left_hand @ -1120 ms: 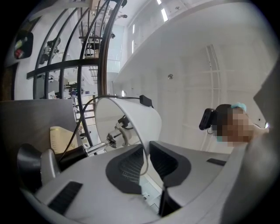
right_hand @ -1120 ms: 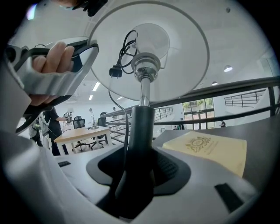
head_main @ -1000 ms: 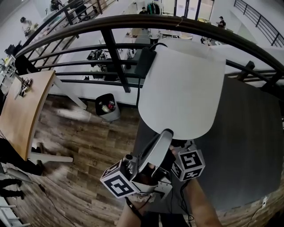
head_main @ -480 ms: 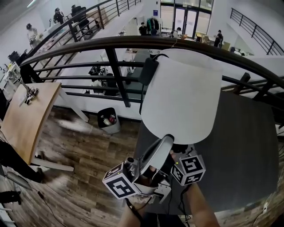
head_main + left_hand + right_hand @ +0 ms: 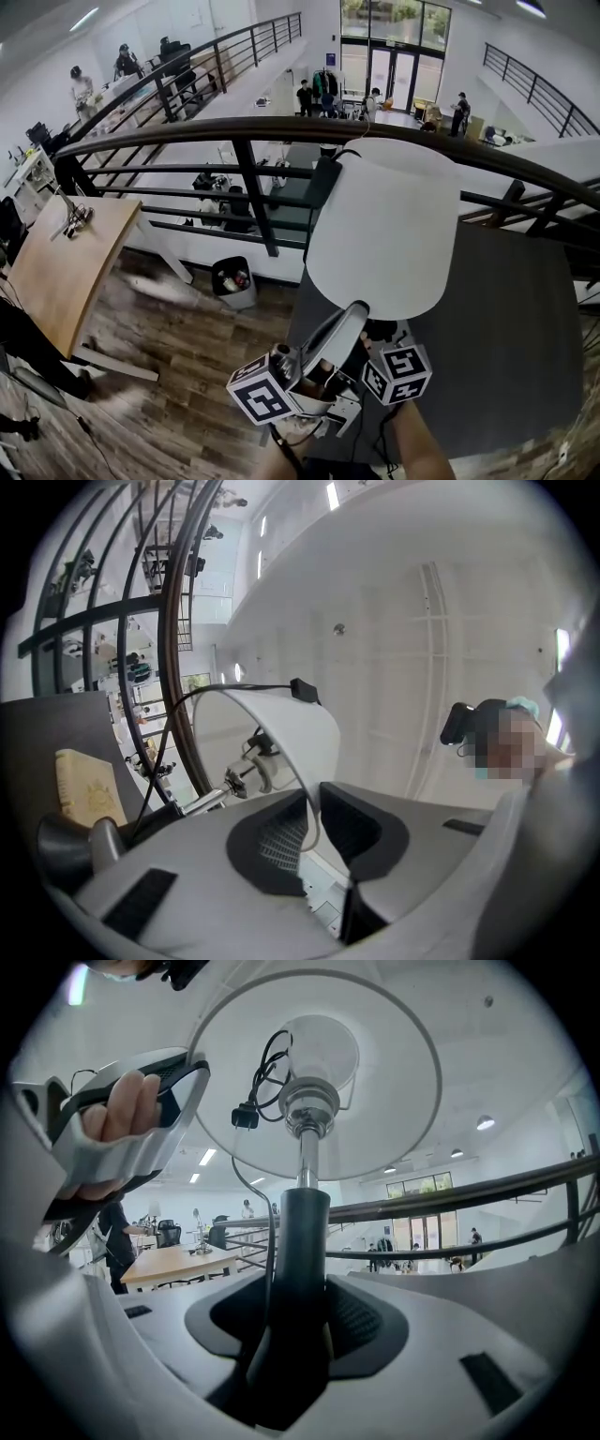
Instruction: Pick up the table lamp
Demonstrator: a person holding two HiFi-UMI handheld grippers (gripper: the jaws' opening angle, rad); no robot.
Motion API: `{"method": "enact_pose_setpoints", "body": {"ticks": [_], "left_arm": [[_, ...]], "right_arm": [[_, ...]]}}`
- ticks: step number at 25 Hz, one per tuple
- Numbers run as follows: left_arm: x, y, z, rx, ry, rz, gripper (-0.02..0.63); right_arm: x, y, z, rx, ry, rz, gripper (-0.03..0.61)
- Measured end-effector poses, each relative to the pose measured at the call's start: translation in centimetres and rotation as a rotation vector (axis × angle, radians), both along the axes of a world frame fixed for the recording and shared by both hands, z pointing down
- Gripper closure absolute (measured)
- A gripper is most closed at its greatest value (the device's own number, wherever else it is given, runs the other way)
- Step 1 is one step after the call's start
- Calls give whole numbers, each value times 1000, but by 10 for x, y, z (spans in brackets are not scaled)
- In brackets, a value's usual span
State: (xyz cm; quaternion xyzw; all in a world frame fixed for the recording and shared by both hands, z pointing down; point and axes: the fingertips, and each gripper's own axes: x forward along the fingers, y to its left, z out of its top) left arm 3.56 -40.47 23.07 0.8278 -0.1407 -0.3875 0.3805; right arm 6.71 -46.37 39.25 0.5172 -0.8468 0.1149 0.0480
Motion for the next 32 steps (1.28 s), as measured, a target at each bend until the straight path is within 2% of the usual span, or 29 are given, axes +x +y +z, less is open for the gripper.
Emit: {"method": "enact_pose_setpoints", "body": {"ticks": [32], "left_arm": [[12, 31, -16, 5, 25, 12, 537]], "right_arm": [[16, 30, -20, 23, 26, 19, 364]]}}
